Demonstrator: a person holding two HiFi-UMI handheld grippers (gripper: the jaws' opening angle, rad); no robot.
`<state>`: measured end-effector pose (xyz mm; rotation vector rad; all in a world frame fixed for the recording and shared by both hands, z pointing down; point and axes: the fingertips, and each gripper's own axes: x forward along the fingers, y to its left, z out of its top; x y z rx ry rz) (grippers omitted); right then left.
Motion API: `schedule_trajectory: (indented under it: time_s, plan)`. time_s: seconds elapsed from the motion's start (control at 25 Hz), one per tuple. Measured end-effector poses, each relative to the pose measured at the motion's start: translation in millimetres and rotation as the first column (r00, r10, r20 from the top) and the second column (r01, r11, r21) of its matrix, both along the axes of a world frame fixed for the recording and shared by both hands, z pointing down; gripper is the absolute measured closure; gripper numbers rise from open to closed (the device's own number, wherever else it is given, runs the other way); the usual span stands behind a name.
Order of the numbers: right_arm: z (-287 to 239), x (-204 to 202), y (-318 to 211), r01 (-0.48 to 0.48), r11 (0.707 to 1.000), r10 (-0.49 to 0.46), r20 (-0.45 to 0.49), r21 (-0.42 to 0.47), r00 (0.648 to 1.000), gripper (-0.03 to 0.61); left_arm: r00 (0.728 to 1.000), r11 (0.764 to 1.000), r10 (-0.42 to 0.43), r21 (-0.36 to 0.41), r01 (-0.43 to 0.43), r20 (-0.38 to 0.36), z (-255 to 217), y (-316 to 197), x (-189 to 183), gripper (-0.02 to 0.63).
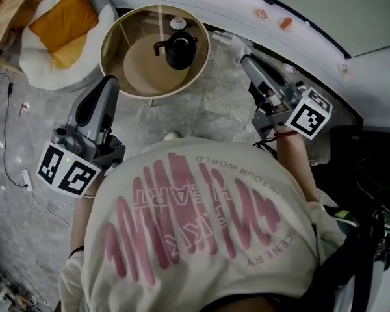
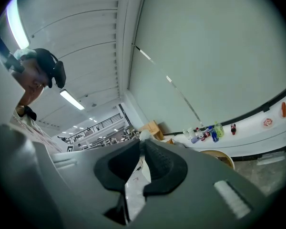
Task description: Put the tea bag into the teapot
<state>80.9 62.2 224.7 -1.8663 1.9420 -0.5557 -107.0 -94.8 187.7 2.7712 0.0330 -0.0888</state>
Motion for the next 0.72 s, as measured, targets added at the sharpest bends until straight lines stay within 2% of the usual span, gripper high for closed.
schedule_trajectory:
  time_s: [0.2,0.4,0.72]
  plan:
    - [0.9,10.9,-23.0,-0.026,0.999,0.026,0.006,-0.032,1.0,0.538,1.0,1.0,0.007,-0.022,-0.006,0.01,5.4,-35.0,17.0,0.598]
    - [7.7,7.0,-31.7,-0.018,0.999,0.018,0.002,-0.045,1.0,0.538,1.0,1.0,0.016,-0.026,-0.015,0.015,14.0,-39.3,19.1,0.598]
    - [21.6,21.6,-50.1,0.013,0.997,-0.01,0.034,-0.07,0.999,0.538,0.999,0.998,-0.022,-0.054,0.024,0.043,27.1,-54.4,24.6,0.598]
